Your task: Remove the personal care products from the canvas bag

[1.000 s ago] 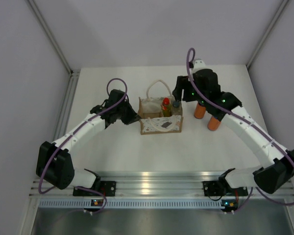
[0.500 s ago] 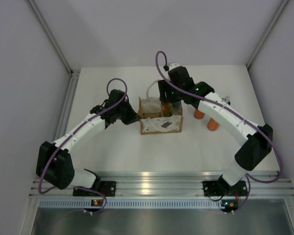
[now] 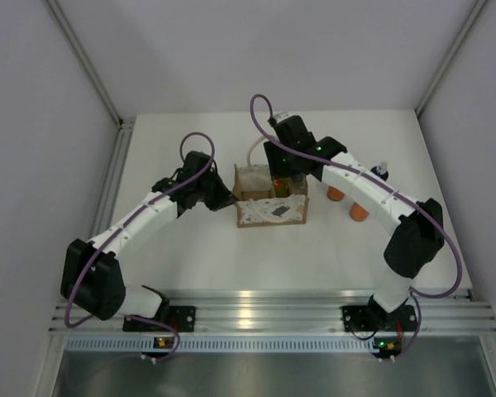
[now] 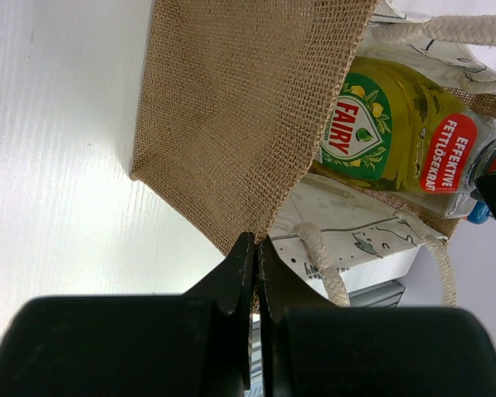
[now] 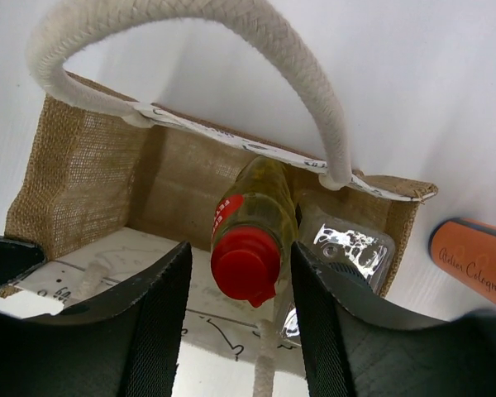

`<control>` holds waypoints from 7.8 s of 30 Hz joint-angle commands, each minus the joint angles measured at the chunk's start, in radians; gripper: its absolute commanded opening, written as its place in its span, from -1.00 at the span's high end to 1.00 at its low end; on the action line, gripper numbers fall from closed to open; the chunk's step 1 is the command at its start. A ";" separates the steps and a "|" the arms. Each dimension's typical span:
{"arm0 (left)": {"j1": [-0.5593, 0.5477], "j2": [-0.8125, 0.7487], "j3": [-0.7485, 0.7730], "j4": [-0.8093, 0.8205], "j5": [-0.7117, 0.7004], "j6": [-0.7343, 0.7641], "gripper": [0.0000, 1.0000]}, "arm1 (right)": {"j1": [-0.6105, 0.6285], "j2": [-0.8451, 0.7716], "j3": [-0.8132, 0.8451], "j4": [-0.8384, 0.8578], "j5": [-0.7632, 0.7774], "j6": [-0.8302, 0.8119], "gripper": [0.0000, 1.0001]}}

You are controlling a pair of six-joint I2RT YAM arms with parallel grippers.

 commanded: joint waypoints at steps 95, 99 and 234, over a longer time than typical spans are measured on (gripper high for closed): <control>0.018 -0.006 -0.001 0.019 -0.009 0.003 1.00 | 0.055 -0.215 0.563 -0.288 0.157 -0.047 1.00; 0.019 -0.005 -0.001 0.019 -0.009 0.006 1.00 | 0.009 -0.266 0.533 -0.308 0.166 -0.036 1.00; 0.024 0.004 0.010 0.019 0.011 0.023 0.98 | -0.046 0.124 -0.121 0.015 0.145 0.149 -0.13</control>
